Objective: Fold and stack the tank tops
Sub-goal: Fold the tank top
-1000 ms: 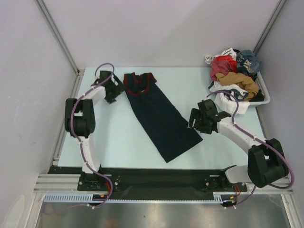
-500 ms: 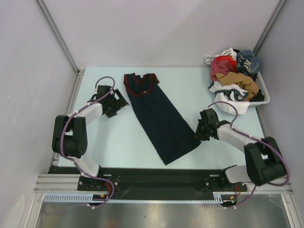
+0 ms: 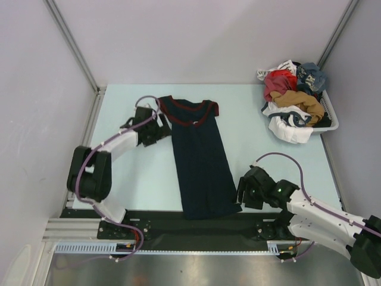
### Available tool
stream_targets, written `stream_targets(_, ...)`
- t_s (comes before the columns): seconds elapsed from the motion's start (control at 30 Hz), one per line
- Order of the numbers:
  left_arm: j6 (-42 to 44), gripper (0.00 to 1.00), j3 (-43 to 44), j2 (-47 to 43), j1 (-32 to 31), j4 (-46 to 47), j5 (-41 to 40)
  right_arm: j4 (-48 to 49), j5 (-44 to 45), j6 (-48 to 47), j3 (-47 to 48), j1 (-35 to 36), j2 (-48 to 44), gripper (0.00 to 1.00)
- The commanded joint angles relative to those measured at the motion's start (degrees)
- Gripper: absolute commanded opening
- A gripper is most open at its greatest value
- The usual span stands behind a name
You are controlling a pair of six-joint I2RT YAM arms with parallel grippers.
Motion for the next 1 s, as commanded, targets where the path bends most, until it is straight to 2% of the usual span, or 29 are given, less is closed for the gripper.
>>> stream_targets(0.0, 1.8, 1.0, -8.8, -12.3, -6.2, -1.9, -1.2, -5.2, 2.9, 1.9, 1.8, 0.6, -2.6, 0.63)
stream_targets(0.07, 0.7, 1.0, -16.2, -17.6, -11.0, -2.4, -1.9, -6.7, 2.8, 1.2, 2.6, 0.8, -1.7, 0.61)
stream_targets(0.17, -2.9, 1.0, -24.5, -30.9, -18.5, -5.7, -5.6, -8.2, 4.0, 0.5, 3.7, 3.0, -0.6, 0.55)
stream_targets(0.3, -11.0, 1.0, -32.1, -41.9, -28.4, -9.5, -7.0, -8.0, 5.1, -1.3, 3.9, 4.3, 0.2, 0.48)
stream_targets(0.37, -14.2, 0.98, -34.1, -44.2, -34.8, -11.3, -7.4, -6.7, 4.6, -2.3, 3.8, 4.2, 0.7, 0.45)
stream_targets(0.63, -26.6, 0.93, -32.3, -39.1, -54.9, -14.4, -8.1, -1.7, 3.1, -3.3, 3.5, 4.3, 4.8, 0.41)
stream_targets(0.8, -31.4, 0.85, -35.2, -35.7, -59.1, -10.0, -7.0, -0.9, 3.1, -2.7, 2.5, 4.2, 4.7, 0.38)
stream_targets(0.93, -32.0, 0.7, -36.8, -33.4, -59.4, -3.2, -6.3, -1.5, 2.9, -2.7, 2.4, 4.2, 4.0, 0.36)
stream_targets(0.97, -32.2, 0.7, -36.3, -32.1, -59.5, -2.7, -6.3, -1.7, 3.1, -2.6, 2.4, 4.2, 3.5, 0.35)
